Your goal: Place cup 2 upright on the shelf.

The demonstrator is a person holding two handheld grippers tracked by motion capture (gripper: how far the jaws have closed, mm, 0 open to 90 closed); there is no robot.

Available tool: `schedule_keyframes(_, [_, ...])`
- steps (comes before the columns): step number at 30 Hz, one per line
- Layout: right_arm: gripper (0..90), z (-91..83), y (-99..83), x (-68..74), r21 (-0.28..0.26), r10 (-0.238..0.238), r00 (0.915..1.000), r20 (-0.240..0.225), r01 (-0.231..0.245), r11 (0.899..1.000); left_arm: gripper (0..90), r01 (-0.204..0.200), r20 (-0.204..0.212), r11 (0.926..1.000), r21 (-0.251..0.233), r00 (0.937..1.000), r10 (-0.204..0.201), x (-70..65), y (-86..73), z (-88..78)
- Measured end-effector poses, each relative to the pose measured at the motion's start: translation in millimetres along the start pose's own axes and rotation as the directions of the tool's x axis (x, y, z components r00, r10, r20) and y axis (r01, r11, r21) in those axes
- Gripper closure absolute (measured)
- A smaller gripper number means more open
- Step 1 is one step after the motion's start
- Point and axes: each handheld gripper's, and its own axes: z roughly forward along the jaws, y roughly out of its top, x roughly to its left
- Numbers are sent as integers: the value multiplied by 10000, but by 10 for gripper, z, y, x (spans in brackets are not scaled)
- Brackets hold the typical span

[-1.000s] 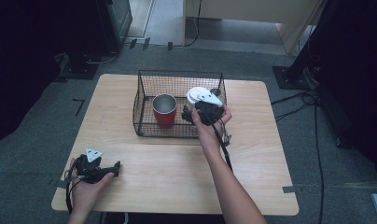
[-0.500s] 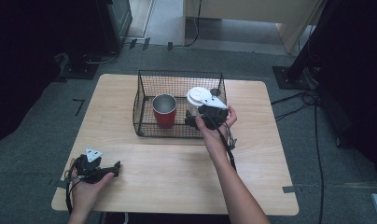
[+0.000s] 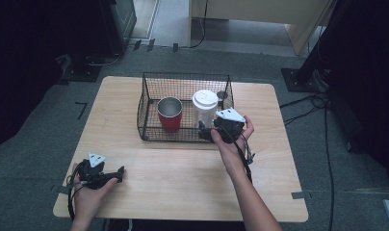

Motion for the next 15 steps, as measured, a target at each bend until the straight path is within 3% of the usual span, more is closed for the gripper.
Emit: schedule_keyframes(15, [0,-293,-298,-308,-355,186,9996,216,-178,9992,0,3,2,10000,1,10000,-3,0,0,0])
